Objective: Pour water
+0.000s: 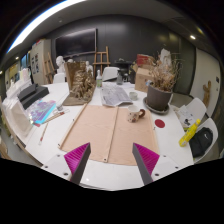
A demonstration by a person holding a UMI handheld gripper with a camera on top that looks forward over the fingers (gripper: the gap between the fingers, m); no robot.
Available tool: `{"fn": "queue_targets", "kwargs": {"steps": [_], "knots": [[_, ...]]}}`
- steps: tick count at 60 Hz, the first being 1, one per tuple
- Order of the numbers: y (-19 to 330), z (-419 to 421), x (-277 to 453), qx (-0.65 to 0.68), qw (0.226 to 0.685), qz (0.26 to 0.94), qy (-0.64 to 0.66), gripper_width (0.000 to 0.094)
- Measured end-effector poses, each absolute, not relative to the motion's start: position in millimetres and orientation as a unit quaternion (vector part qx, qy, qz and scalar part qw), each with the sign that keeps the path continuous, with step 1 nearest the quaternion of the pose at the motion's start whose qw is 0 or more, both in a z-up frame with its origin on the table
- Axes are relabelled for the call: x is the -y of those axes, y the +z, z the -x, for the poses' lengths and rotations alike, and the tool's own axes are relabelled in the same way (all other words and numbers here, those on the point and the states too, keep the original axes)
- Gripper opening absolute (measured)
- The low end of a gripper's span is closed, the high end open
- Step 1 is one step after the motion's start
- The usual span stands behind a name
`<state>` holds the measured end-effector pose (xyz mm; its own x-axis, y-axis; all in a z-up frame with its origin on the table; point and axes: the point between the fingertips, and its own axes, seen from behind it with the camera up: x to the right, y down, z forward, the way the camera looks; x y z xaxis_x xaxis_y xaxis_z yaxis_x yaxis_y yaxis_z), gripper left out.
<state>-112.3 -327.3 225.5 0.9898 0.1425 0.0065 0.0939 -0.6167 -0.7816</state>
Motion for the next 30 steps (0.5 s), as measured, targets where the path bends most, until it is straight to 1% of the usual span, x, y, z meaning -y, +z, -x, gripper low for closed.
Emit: {"fn": "queue_targets", "kwargs": {"steps": [7, 8, 9, 10, 17, 23, 30], "knots": [[228, 68, 322, 0.037, 0.432, 0.901, 0.004, 0.0863], [216, 65, 318, 0.032, 0.433, 0.901, 0.002, 0.0862], [227, 51, 321, 0.03, 0.431, 0.902, -0.001, 0.0861], [213, 58, 318, 0.024, 0.433, 0.901, -0.003, 0.0861], [205, -16, 307, 0.001, 0.434, 0.901, -0.017, 0.0861], [188, -77, 302, -0.019, 0.437, 0.899, -0.029, 0.0861], [163, -153, 291, -0.039, 0.452, 0.89, -0.039, 0.0863]]}}
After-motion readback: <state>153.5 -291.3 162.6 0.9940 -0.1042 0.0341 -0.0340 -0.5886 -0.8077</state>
